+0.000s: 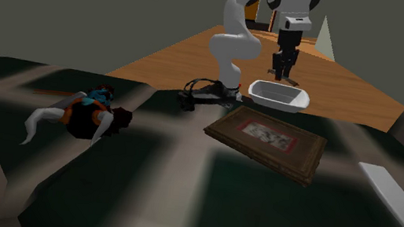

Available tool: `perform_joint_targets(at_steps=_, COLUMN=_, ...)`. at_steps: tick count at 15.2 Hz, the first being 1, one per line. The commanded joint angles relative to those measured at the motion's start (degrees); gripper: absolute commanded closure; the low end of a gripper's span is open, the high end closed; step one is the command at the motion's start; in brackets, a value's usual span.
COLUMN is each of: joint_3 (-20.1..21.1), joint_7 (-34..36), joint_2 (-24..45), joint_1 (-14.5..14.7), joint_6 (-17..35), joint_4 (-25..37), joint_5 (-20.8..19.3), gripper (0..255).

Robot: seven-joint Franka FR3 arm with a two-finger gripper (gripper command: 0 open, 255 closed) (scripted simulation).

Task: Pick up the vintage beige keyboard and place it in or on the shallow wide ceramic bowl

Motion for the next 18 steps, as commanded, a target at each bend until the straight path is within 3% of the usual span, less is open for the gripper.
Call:
perform_joint_targets(at_steps=1, joint_3=0.4, joint_7=-0.3, joint_2=0.5, joint_1=0.1, joint_6=1.9, joint_4=-1.4, joint_5=0.4, gripper=255)
perform_joint_targets(at_steps=8, joint_3=1.9, joint_7=-1.1, joint_2=2.4, joint_1=0.7, joint_6=8.1, joint_4=-5.7, joint_5=2.2, gripper=255)
perform_joint_targets(at_steps=16, joint_3=2.0, joint_7=-1.1, joint_2=2.6, joint_1=0.8, joint_6=8.5, joint_4=-6.0, joint_5=2.3, gripper=255)
perform_joint_targets(at_steps=17, joint_3=2.0, joint_7=-1.1, joint_2=2.6, joint_1=0.8, joint_6=8.5, joint_4=-6.0, joint_5=2.3, gripper=0)
perform_joint_targets(at_steps=18, joint_3=2.0, joint_7=-1.1, joint_2=2.6, joint_1=0.8, joint_6=8.5, joint_4=-6.0, joint_5=2.3, gripper=0)
